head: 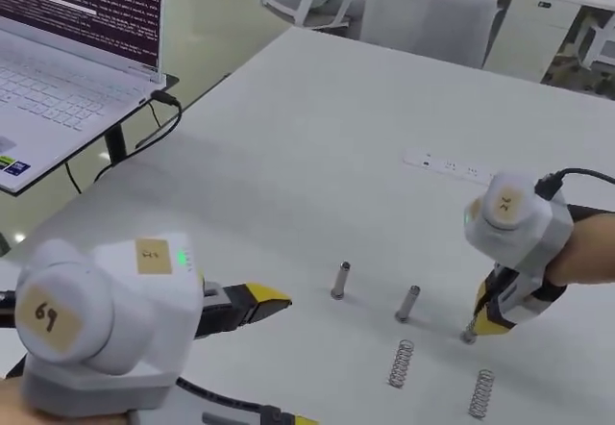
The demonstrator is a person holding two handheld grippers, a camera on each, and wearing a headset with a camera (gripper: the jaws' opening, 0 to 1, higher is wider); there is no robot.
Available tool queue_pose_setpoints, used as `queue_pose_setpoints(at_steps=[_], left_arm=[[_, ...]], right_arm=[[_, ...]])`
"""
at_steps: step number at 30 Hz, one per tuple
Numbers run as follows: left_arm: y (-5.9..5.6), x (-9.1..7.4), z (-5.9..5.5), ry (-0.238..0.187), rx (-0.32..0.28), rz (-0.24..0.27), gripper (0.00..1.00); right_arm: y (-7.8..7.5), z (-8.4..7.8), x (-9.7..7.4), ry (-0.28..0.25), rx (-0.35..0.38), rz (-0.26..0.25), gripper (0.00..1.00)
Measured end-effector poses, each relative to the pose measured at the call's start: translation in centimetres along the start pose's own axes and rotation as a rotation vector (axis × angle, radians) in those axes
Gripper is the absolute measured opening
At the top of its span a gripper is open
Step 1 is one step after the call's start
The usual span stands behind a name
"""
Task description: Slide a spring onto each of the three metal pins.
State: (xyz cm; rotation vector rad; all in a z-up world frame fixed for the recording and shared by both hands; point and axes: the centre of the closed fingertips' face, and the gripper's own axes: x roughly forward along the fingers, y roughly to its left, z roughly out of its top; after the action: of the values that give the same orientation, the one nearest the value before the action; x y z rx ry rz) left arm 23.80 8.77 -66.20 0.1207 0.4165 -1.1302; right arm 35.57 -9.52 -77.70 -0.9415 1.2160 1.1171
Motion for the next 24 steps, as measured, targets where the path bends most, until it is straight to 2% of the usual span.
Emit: queue_pose_setpoints(at_steps=[20, 24], left_arm=[[-0.03, 0.12, -0.01, 0.002, -0.004, -0.001, 0.69], [-0.03, 0.13, -0.03, 0.003, -0.004, -0.001, 0.69]], right_arm=[[-0.17, -0.10, 0.92, -0.007, 0.022, -0.004, 0.09], [-0.17, -0.36, 1.03, -0.001, 0.025, -0.009, 0.12]])
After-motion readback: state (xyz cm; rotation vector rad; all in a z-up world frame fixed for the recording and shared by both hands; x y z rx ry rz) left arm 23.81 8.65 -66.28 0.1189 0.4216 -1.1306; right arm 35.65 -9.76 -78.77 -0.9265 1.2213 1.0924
